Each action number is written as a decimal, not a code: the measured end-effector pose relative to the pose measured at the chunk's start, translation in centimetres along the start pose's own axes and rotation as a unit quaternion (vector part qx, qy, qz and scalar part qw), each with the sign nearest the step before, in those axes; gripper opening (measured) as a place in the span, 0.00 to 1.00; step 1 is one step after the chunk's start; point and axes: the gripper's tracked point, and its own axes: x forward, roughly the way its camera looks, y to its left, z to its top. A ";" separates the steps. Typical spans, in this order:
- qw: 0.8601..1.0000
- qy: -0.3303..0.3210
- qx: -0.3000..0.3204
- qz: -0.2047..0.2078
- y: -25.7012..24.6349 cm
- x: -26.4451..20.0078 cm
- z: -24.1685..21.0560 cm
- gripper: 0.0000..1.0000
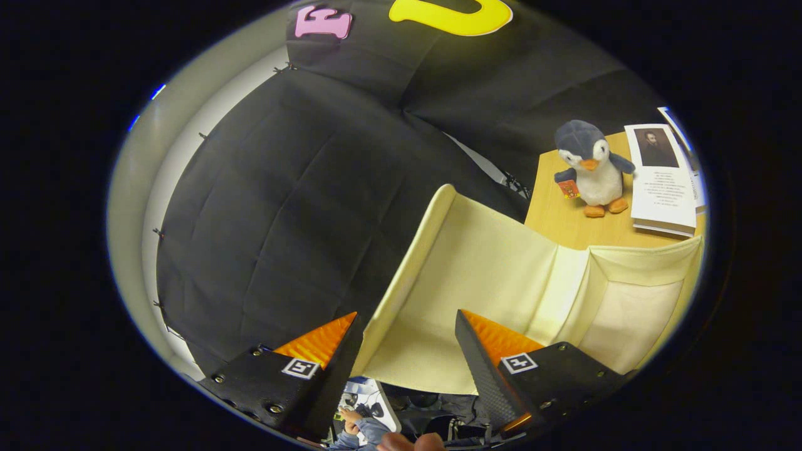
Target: Open the storage box then place both shoes into the box .Put the left shoe in first, then the right shoe, with the right side of both shoes facing outward in a uniform manner.
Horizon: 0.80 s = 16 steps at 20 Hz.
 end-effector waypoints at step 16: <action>0.988 -0.067 -0.073 -0.123 -7.4 -14.6 0.0 0.96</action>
